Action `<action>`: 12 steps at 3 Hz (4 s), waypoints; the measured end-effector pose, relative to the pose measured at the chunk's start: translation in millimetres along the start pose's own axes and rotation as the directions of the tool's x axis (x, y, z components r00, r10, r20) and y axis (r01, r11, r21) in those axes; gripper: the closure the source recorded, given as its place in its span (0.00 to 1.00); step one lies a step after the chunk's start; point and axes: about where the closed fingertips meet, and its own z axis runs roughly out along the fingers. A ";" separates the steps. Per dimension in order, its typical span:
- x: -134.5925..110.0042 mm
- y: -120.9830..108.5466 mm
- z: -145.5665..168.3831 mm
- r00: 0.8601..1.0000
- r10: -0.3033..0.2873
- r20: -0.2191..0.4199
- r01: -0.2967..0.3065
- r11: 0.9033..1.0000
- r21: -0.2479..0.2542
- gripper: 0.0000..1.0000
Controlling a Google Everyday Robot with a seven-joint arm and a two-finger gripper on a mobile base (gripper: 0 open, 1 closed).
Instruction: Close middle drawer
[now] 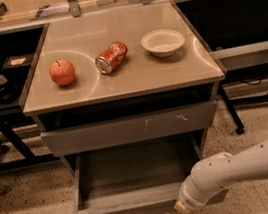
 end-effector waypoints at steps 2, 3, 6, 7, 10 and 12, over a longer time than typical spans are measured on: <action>-26.1 -20.1 3.7 0.999 -0.031 0.014 0.030 0.999 0.031 1.00; -3.8 -14.4 -1.7 1.000 0.007 -0.016 -0.006 0.999 0.045 1.00; -21.7 -34.0 4.7 0.994 0.093 0.053 -0.099 0.986 0.135 1.00; -35.9 -36.8 20.8 0.994 0.084 0.066 -0.092 0.985 0.143 1.00; -101.1 -70.5 57.2 0.989 0.024 0.145 -0.053 0.978 0.200 1.00; -133.4 -89.0 68.5 0.984 -0.010 0.175 -0.030 0.975 0.222 1.00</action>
Offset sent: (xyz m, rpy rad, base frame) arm 0.0510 0.0136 -0.0005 -0.0102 -0.0604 0.0305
